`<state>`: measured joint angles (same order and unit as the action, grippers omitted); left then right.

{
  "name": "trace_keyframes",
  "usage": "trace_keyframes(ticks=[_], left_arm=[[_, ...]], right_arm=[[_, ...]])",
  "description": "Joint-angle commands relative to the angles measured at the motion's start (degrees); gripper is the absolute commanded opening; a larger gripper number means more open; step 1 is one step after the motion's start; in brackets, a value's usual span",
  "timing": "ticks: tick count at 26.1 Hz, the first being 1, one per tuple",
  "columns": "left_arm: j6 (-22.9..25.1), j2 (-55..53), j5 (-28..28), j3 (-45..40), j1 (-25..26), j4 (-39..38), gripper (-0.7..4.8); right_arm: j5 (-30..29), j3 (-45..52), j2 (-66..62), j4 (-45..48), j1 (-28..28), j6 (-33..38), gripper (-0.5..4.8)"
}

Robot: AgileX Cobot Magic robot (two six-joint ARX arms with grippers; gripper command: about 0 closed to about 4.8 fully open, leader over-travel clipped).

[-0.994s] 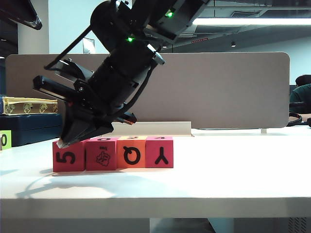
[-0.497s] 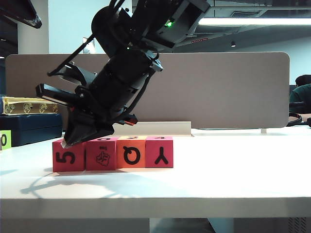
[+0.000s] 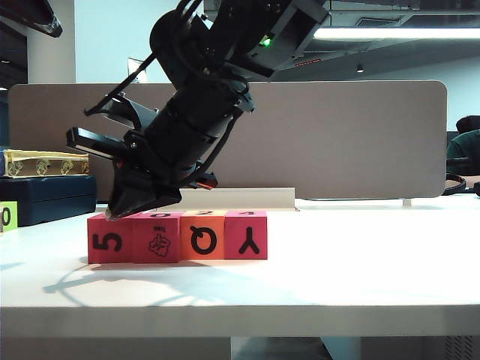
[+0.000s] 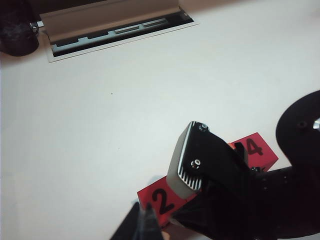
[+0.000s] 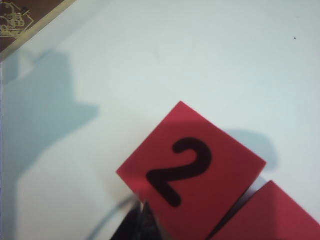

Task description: Select the appropriate blocks from the scattered letter blocks on the table and arrange them in a row to spell out "2024".

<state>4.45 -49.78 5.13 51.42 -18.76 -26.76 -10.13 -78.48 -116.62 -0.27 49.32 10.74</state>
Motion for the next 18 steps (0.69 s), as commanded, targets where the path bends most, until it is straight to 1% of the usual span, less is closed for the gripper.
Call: trace_keyframes(ticks=[1,4,6,8,10,11,12,13,16,18], left_arm=[[0.0,0.17,0.07,0.15,-0.07,0.68,-0.06],[0.0,0.17,0.04,0.15,-0.07,0.66,-0.06],[0.02,0.17,0.02,0.15,-0.07,0.68,-0.06],[0.04,0.17,0.0,0.15,-0.07,0.7,-0.06],[0.02,0.17,-0.9,0.15,-0.07,0.72,-0.06],[0.04,0.15,-1.9,0.15,-0.07,0.72,-0.06],[0.02,0.04,-4.22,0.15,-0.07,0.72,-0.06],[0.0,-0.07,-4.87,0.15,-0.07,0.72,-0.06],[-0.55,-0.31,-5.18,0.15,-0.07,0.42,-0.06],[-1.62,-0.35,-6.19,0.13,-0.07,0.17,-0.06]], right_arm=[[-0.04,-0.87,0.11,0.98,0.13,0.2,-0.02],[-0.55,-1.03,0.15,1.57,0.28,0.22,-0.01],[-3.61,-1.07,0.33,2.14,0.28,0.22,-0.01],[-5.11,-1.16,0.77,2.25,0.26,0.17,-0.02],[-4.79,-1.22,1.57,2.03,0.26,-0.17,-0.02],[-4.57,-1.33,2.14,1.88,-0.04,-0.48,-0.02],[-3.52,-1.81,3.04,1.18,-0.7,-0.66,-0.02],[-3.1,-2.16,3.52,0.7,-1.01,-0.92,-0.02],[-1.31,-3.91,4.83,-2.58,-3.48,-2.25,-0.02],[-1.33,-4.83,5.42,-4.72,-5.4,-2.23,-0.01]])
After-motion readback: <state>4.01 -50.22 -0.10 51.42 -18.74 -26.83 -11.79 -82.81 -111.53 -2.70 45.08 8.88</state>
